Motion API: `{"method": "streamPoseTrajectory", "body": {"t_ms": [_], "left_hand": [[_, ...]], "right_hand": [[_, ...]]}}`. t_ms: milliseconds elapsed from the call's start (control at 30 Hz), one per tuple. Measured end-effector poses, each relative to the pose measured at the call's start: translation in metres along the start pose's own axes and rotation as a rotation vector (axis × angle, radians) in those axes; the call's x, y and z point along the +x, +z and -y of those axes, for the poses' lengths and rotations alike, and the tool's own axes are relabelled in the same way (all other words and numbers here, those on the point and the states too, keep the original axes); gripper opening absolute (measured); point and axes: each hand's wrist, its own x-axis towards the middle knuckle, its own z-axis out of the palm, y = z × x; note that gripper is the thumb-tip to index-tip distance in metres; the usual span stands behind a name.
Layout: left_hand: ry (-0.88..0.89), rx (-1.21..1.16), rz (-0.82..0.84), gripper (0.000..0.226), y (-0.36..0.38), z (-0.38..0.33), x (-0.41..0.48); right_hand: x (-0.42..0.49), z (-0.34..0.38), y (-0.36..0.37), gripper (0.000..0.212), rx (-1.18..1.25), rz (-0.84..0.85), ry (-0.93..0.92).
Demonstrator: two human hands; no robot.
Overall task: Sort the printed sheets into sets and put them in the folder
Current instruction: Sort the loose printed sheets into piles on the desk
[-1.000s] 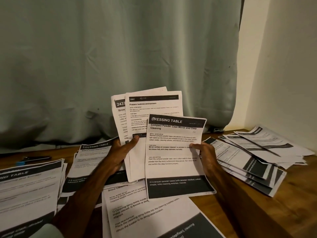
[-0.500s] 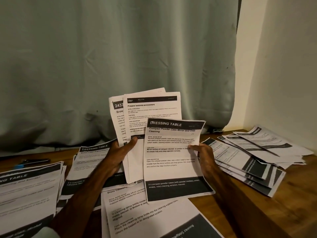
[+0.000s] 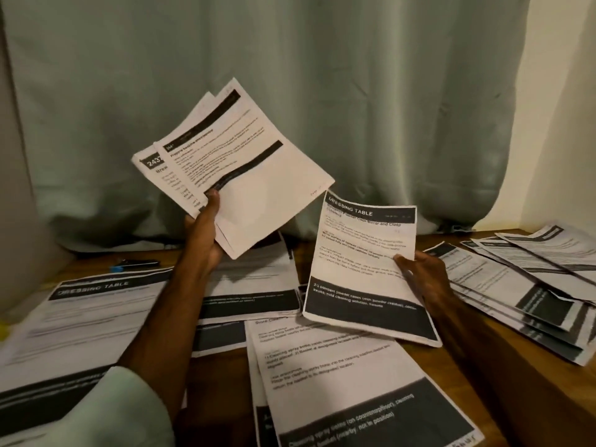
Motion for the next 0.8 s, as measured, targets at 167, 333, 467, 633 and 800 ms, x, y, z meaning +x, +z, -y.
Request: {"method": "streamPoseTrajectory", "body": {"t_ms": [167,333,467,633,800], "left_hand": [[-0.036,-0.079,-0.042,0.039,0.004,-0.015,0.002],[-0.077,-0.133,-0.146,0.045,-0.002,-0.029,0.005],[-0.102,-0.170,-0.165,0.044,-0.006,-0.026,0.000],[-0.142,-0.180,-0.162,0.042,-0.006,-0.020,-0.004],[-0.151,-0.160,-0.133,0.043,-0.002,-0.017,-0.005]], "right_hand": [[-0.003,0.002,0.006,0.038,-0.004,-0.003,0.011],[-0.010,0.006,0.016,0.036,0.065,0.001,0.046],[-0.020,0.013,0.028,0.033,0.098,0.012,0.058],[-0.023,0.012,0.036,0.033,0.031,0.045,0.076],[-0.017,0.007,0.038,0.034,-0.022,0.064,0.107]]}}
